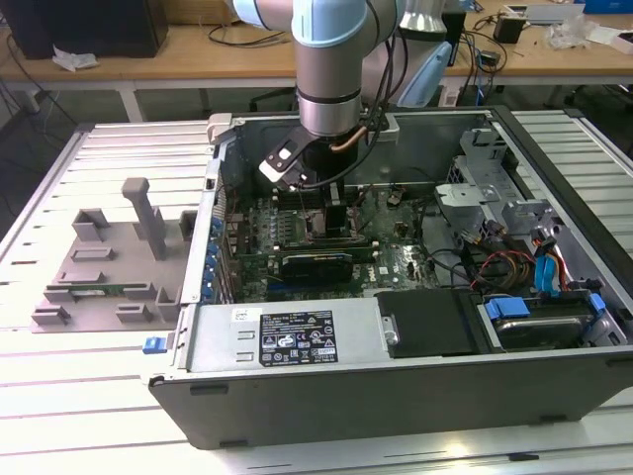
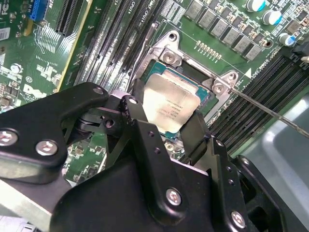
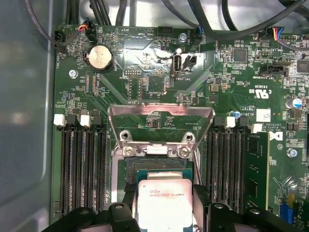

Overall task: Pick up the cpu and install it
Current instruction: 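Place the cpu into insertion slot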

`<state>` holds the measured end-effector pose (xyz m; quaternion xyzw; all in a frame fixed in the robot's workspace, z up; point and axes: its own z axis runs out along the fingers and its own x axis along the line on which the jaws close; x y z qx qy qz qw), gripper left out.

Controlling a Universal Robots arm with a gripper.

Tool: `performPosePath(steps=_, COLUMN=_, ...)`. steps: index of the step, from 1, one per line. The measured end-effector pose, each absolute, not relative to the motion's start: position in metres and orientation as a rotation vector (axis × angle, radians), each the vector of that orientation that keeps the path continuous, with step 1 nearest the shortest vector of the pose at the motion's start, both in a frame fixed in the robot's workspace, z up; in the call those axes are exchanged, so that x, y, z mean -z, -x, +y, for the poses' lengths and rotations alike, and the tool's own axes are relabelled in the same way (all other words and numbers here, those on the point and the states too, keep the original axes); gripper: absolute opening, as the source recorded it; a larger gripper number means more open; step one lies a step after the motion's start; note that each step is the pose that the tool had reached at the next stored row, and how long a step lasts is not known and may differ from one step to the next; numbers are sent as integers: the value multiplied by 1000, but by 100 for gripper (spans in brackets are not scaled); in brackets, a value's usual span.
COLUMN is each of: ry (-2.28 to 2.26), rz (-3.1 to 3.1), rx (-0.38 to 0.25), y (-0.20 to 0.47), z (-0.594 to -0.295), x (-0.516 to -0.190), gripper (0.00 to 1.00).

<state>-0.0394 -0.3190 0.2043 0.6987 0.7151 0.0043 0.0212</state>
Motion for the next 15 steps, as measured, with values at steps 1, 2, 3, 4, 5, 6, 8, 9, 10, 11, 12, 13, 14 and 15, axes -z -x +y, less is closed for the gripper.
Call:
performPosePath(steps=1, ry=-2166, rz=2217, rx=-13, y=39, z=-319, x=-204, gripper=55)
performPosePath(steps=2, ry=-2166, rz=2217, rx=-13, y=39, z=-317, x=-204, gripper=55)
performPosePath(steps=3, ry=-2166, rz=2217, rx=-13, y=39, z=-315, x=-204, gripper=55)
performPosePath(steps=4, ry=-2166, rz=2217, rx=-13, y=39, z=-315, x=-204, gripper=55)
performPosePath(steps=5, ry=-2166, rz=2217, rx=-13, y=39, z=-315, x=-204, gripper=55)
performPosePath(steps=6, ry=-2168, rz=2214, rx=-13, y=38, z=-315, x=-203, gripper=55)
performPosePath(steps=8, ry=-2169, rz=2213, rx=-13, y=38, z=-313, x=-202, gripper=55)
performPosePath(steps=9, ry=-2170, rz=2213, rx=-13, y=38, z=-313, x=-202, gripper=55)
performPosePath(steps=10, ry=-2170, rz=2213, rx=-13, y=38, z=-312, x=-202, gripper=55)
performPosePath(steps=11, ry=-2170, rz=2213, rx=-13, y=37, z=-312, x=-202, gripper=55)
performPosePath(steps=12, ry=-2170, rz=2213, rx=-13, y=37, z=-311, x=-201, gripper=55)
performPosePath(steps=13, ry=-2171, rz=2212, rx=-13, y=37, z=-311, x=-201, gripper=55)
performPosePath(steps=14, ry=-2173, rz=2210, rx=-13, y=37, z=-311, x=-200, gripper=55)
performPosePath(steps=15, ry=-2176, rz=2207, rx=-12, y=37, z=-311, x=-199, gripper=55)
